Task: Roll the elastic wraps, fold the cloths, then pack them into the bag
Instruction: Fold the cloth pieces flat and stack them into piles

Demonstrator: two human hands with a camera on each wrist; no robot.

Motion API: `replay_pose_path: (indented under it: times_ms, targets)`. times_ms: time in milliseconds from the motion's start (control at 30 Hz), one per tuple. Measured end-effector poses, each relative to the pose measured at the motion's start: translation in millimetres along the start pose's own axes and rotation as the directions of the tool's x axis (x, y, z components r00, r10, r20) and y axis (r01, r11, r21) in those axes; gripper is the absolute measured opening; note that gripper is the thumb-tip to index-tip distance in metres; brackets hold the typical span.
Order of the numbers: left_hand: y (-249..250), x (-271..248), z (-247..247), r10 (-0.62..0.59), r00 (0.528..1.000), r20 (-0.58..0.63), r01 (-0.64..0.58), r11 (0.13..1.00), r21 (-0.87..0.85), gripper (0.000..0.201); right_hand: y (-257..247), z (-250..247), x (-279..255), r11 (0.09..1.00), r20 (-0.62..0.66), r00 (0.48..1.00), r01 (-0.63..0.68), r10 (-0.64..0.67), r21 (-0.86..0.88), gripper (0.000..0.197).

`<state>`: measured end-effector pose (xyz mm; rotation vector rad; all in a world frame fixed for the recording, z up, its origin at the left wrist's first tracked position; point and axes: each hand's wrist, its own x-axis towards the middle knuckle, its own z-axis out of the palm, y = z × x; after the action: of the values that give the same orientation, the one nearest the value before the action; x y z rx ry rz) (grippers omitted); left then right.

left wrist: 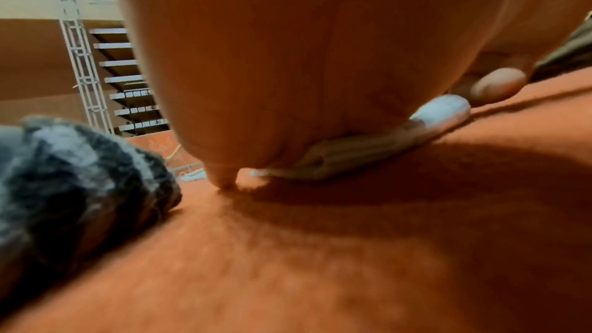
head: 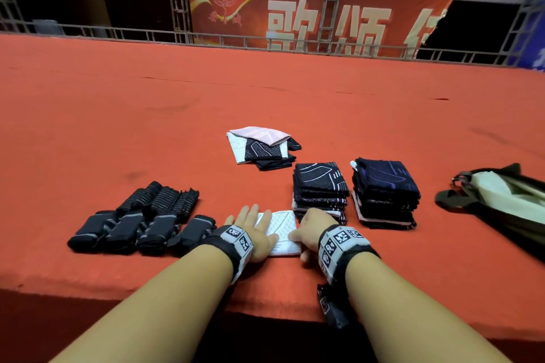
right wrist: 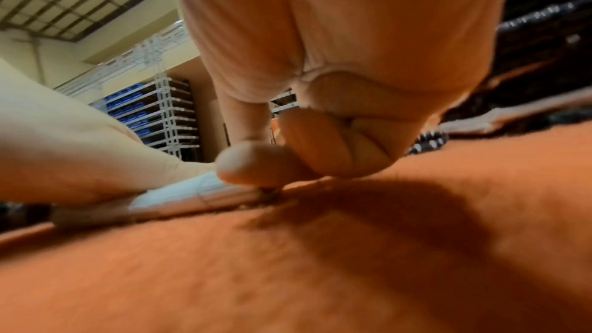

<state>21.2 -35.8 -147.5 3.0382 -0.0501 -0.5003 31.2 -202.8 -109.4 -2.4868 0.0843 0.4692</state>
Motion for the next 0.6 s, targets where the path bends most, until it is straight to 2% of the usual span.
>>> replay_pose_path:
  times_ms: [100,167,200,333,500,600]
  targets:
    - [-1,-1,-1,0.007,1.0,0.006,-0.007,1.0,-0.016,0.072,6,-4,6,0.964,-0.038,0.978,0.193,-0.203,-0.185,0.046]
    - [0,-1,-2,0.008,1.0,0.011,-0.008,1.0,-0.015,0.072,7,-6,6,0.917,0.061,0.954,0.298,-0.293,-0.264,0.073]
    - [-1,-1,-3,0.005,1.0,0.018,-0.005,1.0,-0.015,0.073,7,-6,8,0.897,0.11,0.945,0.327,-0.308,-0.296,0.08]
    - [-1,-2,-6,0.007,0.999,0.049,-0.007,1.0,-0.007,0.073,11,-5,14,0.87,0.194,0.946,0.317,-0.261,-0.377,0.098]
    - [-2,-4,-11,0.014,0.997,0.07,-0.015,1.0,0.003,0.074,11,-15,14,0.862,0.243,0.931,0.347,-0.27,-0.369,0.092]
    - [-1,-7,-11,0.026,0.997,0.069,-0.026,1.0,-0.002,0.082,16,-16,18,0.868,0.256,0.928,0.351,-0.272,-0.352,0.103]
